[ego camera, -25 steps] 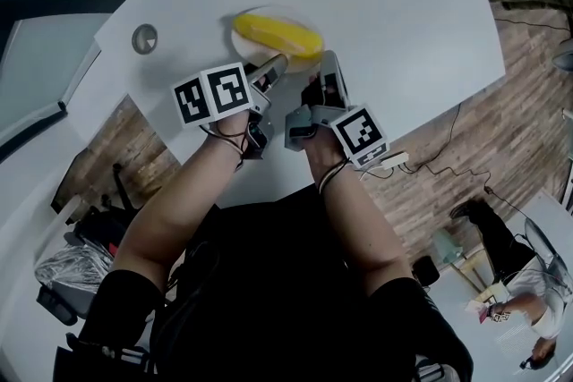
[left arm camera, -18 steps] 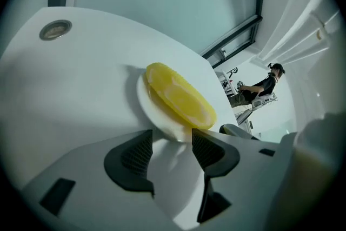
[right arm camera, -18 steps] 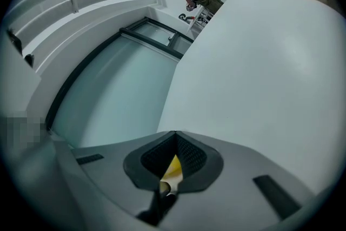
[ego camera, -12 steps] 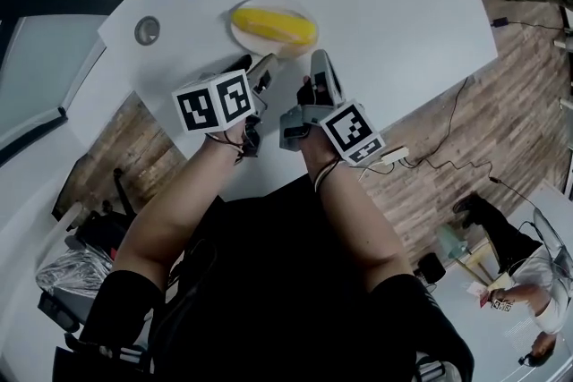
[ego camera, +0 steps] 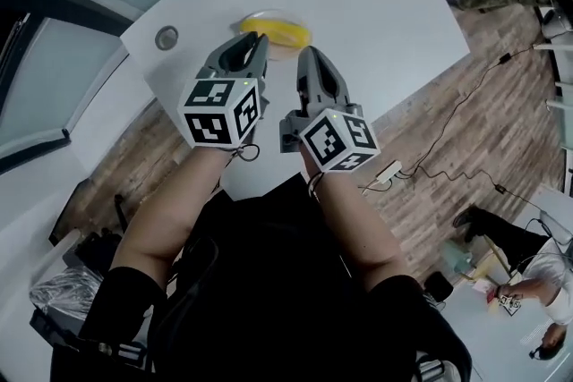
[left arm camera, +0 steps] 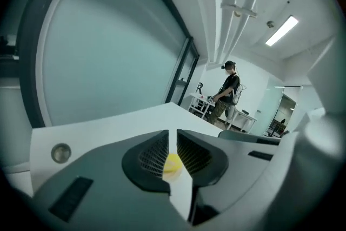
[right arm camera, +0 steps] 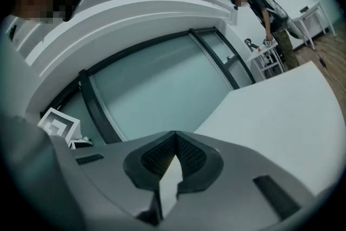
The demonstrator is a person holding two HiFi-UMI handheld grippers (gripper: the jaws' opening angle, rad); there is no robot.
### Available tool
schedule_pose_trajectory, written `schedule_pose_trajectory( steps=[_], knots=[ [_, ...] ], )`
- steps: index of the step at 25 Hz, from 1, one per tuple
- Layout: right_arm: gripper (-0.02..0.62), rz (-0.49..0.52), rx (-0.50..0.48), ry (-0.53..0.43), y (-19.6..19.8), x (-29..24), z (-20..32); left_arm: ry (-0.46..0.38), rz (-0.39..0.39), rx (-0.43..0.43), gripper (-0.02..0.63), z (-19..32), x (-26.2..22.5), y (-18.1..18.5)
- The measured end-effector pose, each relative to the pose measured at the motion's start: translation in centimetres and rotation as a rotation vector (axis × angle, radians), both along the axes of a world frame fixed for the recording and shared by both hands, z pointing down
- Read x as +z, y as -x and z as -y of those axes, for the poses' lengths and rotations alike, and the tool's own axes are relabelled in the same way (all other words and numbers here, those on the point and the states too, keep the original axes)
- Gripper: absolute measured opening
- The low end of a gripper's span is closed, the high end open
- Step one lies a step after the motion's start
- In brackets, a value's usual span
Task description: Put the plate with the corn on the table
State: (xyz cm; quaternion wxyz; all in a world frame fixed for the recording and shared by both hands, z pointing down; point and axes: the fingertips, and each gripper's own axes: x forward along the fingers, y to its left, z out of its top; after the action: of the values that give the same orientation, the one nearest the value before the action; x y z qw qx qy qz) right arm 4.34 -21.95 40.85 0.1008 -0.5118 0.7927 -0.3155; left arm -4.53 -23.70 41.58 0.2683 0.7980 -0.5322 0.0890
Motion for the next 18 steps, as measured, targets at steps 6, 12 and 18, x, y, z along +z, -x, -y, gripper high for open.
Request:
schedule_pose_trajectory(
  steps=[6,12,18],
  knots=[
    [0.002,-0.105,-0.04,-0.18,2.4,-6.1,-2.4,-0.205,0.002,-0.015,0.003,-2.1,-6.0,1.3],
    [0.002,-0.184,-0.058,-0.375,4.2,-11.0,-4.6,-0.485,0.042,0.022,0.003,-5.1,-12.1,1.3],
    [0.002,-0.295,-0.02,-0.547,4.8,-14.5,-6.6,-0.683,0.074,0.026,0.003,-7.6,-16.1,2.2]
  ],
)
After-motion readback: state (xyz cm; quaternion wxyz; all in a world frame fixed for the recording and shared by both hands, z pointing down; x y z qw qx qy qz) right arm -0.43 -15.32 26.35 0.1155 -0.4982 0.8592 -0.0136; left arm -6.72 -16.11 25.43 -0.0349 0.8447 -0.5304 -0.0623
